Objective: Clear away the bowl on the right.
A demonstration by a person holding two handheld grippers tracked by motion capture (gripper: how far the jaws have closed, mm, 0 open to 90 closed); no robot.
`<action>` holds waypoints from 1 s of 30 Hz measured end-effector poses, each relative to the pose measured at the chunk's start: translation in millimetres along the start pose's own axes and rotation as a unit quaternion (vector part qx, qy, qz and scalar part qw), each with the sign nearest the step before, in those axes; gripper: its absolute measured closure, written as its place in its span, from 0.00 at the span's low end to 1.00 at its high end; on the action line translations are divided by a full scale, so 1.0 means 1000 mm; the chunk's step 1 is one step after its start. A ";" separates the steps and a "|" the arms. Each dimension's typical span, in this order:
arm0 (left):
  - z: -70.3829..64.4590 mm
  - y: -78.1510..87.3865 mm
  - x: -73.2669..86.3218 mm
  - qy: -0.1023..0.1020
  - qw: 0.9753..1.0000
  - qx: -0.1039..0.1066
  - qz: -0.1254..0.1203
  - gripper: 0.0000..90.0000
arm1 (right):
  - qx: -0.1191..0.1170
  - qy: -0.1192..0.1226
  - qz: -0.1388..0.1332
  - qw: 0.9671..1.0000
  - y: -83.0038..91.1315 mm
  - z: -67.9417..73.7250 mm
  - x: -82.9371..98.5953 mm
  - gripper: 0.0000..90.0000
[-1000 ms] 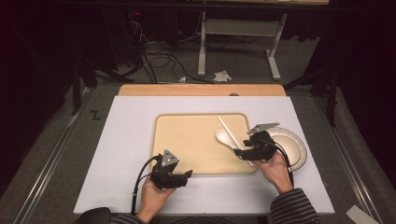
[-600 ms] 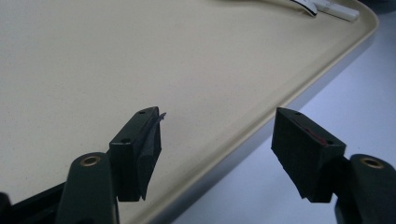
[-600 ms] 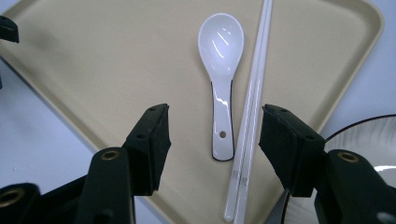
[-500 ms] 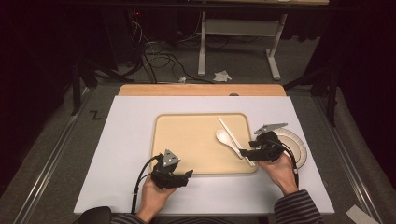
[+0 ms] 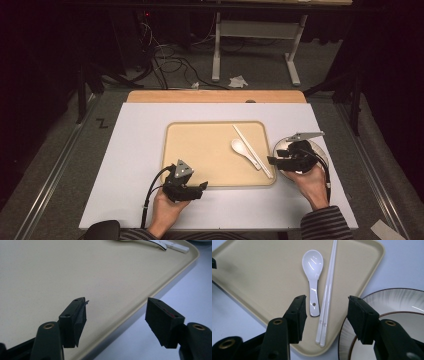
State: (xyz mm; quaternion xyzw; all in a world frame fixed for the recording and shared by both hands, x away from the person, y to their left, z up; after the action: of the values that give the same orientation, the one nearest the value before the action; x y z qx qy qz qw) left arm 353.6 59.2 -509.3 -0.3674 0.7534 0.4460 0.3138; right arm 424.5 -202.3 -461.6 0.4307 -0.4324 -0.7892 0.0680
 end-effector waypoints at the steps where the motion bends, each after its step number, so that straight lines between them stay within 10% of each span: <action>1: -0.001 0.000 0.000 0.003 1.000 0.000 -0.002 0.37 | 0.001 -0.001 -0.003 1.000 0.002 0.000 0.001 0.57; 30: 0.000 -0.003 -0.003 0.004 1.000 -0.003 -0.005 0.37 | 0.054 -0.039 -0.029 0.997 0.046 -0.029 0.017 0.63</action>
State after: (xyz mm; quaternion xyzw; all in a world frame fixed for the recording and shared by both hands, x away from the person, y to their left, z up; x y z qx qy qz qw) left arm 357.3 59.5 -508.4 -0.3738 0.7517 0.4449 0.3121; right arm 422.8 -256.8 -445.4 0.4147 -0.4638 -0.7828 0.0045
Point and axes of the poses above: each handheld gripper's, and its own axes: y roughly backward along the jaws, x roughly out of its underside, z roughly to its left, the point moved 3 cm from there along -y, roughly forward along the jaws, and after that the axes turned 13 degrees about -x, right-handed, at the moved point
